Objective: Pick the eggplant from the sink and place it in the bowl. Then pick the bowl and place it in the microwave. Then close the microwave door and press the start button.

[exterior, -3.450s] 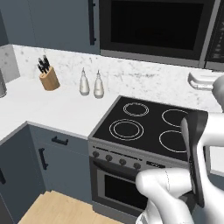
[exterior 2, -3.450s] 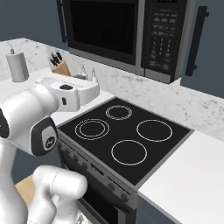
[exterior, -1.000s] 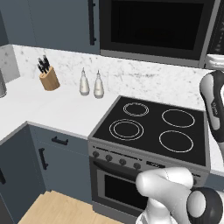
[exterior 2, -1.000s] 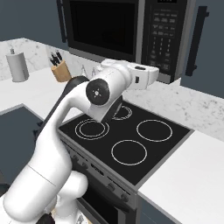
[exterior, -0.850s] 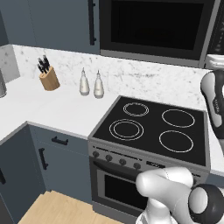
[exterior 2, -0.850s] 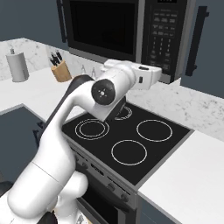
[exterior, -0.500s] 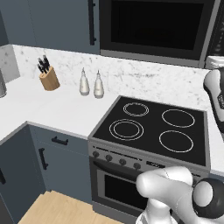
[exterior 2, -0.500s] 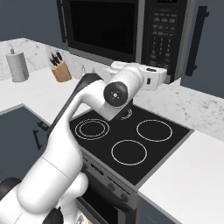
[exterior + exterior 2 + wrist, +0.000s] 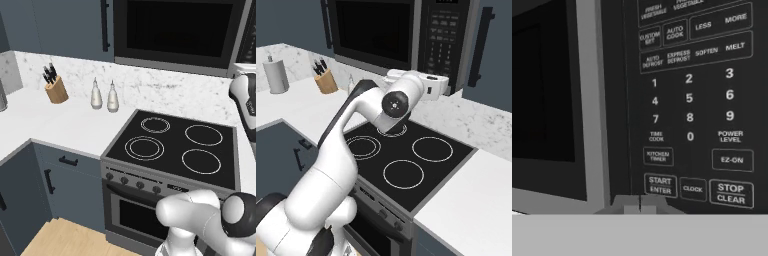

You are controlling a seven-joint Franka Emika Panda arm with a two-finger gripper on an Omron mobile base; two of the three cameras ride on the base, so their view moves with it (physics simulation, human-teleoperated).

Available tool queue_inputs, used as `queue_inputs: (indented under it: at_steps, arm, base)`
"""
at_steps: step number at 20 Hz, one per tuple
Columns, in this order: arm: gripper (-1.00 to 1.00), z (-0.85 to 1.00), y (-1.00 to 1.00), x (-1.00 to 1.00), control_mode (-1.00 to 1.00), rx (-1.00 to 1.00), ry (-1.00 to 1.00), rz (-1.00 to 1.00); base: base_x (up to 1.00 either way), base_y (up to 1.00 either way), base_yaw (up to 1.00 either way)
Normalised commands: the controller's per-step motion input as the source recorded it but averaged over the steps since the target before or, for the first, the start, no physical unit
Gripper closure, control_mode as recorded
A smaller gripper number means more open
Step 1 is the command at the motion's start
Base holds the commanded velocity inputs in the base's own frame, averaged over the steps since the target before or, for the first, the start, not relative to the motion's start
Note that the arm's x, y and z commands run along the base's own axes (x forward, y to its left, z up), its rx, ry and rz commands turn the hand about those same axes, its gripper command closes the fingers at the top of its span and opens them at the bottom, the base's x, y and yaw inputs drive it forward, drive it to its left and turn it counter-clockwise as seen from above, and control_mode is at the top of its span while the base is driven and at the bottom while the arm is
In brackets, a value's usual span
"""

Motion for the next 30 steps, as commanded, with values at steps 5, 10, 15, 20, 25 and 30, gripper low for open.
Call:
queue_inputs:
  at_steps: [5,10,15,20,25,30]
  arm:
    - [1.0,-0.02,-0.07,0.2,-1.0,0.0,0.0,0.0]
    - [1.0,-0.06,-0.05,0.21,-1.0,0.0,0.0,0.0]
    - [1.0,-0.04,-0.17,0.18,-1.0,0.0,0.0,0.01]
    - [1.0,-0.03,-0.32,0.22,-1.0,0.0,0.0,0.04]
    - [1.0,-0.2,-0.22,0.38,-1.0,0.0,0.0,0.05]
    - [1.0,-0.2,0.15,0.14,-1.0,0.0,0.0,0.05]
  base:
    - [0.0,0.0,0.0]
    - [0.0,0.0,0.0]
    - [0.0,0.0,0.0]
    - [0.0,0.0,0.0]
    - [0.0,0.0,0.0]
    - [0.0,0.0,0.0]
